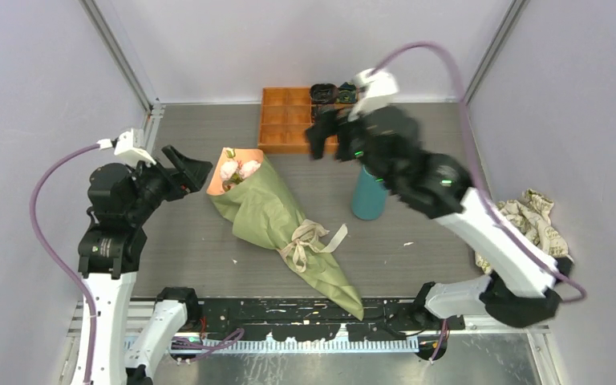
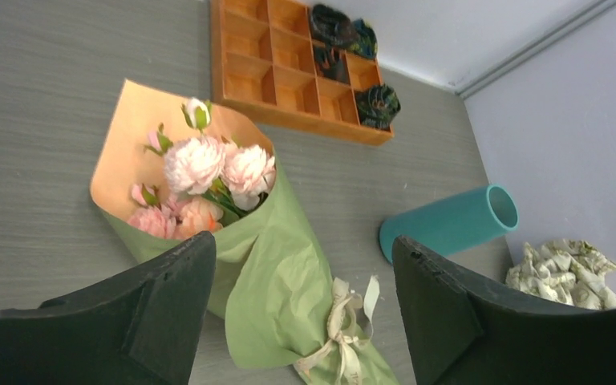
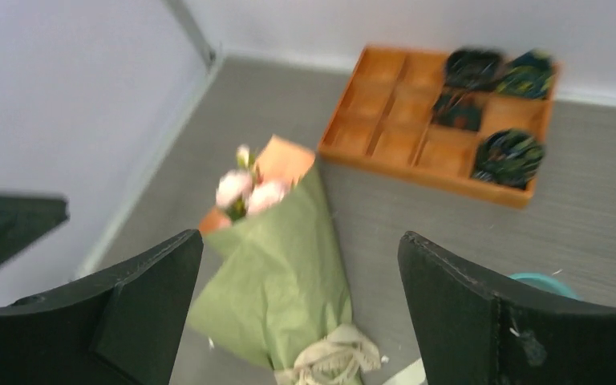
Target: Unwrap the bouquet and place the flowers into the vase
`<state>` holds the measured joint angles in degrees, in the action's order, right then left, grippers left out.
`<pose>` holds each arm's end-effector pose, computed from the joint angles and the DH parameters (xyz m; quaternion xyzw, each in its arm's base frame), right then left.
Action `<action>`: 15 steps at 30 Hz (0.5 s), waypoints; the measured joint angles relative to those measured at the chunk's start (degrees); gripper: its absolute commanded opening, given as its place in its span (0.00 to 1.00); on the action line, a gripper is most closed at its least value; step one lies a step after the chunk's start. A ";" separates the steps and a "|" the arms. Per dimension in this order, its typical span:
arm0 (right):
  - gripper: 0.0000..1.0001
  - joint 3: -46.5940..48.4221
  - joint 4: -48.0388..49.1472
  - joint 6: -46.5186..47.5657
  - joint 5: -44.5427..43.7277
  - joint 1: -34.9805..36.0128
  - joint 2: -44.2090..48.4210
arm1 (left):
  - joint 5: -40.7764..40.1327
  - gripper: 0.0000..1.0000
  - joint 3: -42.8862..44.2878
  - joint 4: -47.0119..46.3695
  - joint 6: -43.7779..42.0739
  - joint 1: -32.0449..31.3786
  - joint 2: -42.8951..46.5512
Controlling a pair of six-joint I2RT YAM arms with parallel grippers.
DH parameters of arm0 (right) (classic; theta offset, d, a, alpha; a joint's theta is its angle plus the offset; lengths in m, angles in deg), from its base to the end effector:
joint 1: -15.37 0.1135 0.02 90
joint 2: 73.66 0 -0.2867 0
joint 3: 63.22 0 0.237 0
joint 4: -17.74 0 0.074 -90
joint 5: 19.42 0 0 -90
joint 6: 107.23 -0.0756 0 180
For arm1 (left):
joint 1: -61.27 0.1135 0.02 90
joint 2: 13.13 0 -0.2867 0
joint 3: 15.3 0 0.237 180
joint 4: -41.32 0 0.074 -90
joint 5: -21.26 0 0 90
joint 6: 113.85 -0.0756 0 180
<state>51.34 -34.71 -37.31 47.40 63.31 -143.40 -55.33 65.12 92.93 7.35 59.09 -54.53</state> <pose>0.1769 0.1516 0.5305 -0.0491 0.7474 0.2355 0.6193 0.1323 -0.0226 0.4202 -0.1235 0.7686 -0.2656 0.5687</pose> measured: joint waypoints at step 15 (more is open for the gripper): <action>0.64 -35.58 2.32 -8.63 -5.42 13.77 -5.64 | 6.69 0.49 -18.56 -6.25 4.83 -4.39 -2.14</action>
<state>15.75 -32.39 -45.94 41.98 77.08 -149.03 -48.65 46.57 86.68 12.18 54.70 -56.68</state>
